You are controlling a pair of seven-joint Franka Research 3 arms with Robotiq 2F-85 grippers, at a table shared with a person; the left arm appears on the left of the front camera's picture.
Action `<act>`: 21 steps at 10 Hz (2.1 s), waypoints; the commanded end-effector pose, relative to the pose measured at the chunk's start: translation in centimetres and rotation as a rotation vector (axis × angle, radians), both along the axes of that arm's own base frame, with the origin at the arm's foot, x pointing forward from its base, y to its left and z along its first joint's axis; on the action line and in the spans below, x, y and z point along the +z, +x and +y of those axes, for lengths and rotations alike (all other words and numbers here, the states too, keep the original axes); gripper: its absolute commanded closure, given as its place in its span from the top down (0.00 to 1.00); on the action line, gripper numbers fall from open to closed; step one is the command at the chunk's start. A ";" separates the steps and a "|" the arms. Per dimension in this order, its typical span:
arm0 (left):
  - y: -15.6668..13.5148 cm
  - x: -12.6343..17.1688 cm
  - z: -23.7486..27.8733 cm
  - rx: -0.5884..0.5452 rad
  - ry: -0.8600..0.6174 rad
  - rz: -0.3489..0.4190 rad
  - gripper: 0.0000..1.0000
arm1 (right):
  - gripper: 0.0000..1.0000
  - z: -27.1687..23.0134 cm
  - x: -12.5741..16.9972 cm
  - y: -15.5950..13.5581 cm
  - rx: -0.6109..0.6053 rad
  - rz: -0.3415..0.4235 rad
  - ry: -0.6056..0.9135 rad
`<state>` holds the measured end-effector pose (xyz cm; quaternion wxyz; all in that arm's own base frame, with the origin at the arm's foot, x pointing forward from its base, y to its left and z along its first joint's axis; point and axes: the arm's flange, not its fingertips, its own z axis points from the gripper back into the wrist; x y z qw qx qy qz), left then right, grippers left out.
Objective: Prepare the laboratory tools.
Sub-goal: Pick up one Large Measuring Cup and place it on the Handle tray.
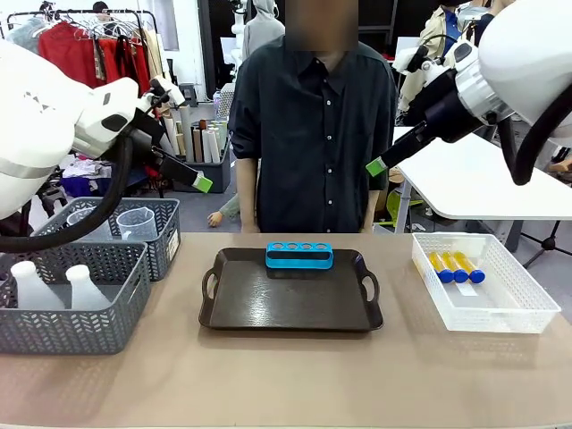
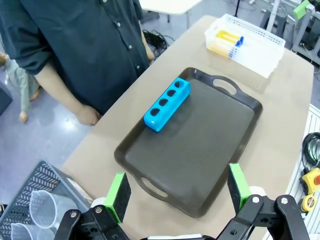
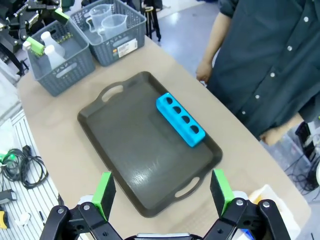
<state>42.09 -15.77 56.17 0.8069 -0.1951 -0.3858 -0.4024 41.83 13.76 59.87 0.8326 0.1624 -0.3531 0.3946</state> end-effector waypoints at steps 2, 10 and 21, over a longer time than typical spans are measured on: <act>0.2 -0.1 -0.6 0.003 0.025 -0.050 1.00 | 1.00 -0.8 -0.7 0.7 -0.001 -0.041 0.049; 0.0 0.2 -0.2 0.000 0.002 -0.006 1.00 | 1.00 -0.1 0.1 0.1 -0.007 -0.004 0.004; 6.7 5.7 10.0 0.477 0.348 0.250 1.00 | 1.00 -0.1 0.1 0.1 -0.007 -0.004 0.004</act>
